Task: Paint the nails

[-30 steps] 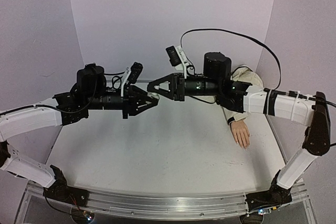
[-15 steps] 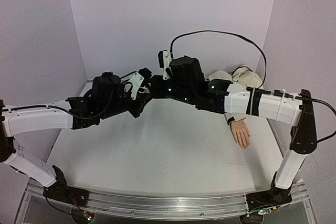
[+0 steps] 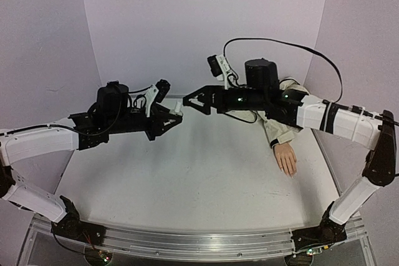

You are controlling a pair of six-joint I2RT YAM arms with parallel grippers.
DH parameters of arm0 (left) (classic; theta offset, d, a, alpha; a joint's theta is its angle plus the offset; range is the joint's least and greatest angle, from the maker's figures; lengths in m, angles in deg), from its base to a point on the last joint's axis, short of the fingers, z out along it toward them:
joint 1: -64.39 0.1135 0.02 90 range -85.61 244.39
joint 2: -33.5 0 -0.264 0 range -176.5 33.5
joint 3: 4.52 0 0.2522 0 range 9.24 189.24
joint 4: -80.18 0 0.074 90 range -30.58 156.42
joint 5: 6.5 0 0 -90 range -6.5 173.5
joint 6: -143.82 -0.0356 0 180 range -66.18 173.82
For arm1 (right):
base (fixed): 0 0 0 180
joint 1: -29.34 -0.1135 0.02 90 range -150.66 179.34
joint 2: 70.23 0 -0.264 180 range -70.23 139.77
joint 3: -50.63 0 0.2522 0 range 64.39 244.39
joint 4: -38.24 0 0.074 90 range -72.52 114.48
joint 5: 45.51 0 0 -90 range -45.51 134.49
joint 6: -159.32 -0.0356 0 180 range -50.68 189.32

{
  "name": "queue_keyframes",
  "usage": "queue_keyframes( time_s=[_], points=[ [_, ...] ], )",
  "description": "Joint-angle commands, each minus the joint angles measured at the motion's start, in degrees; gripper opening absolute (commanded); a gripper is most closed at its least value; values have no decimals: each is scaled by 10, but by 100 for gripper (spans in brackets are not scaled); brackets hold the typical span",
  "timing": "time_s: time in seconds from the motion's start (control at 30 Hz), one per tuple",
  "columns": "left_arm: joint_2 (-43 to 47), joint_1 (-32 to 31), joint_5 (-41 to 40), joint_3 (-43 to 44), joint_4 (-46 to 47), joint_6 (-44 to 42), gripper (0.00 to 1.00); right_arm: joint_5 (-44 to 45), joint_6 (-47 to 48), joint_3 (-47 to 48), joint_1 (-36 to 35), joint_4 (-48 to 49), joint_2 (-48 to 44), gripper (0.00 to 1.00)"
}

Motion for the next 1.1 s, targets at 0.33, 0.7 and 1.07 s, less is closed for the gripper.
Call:
queue_keyframes(
  time_s=[0.33,0.7,1.07],
  points=[
    [-5,45,476,57,26,105,0,-316,86,4,20,90,-30,71],
    [-22,45,503,75,27,111,0,-351,74,21,4,121,4,47],
    [-18,45,461,69,27,104,0,-349,54,20,-8,145,14,0]
  ],
)
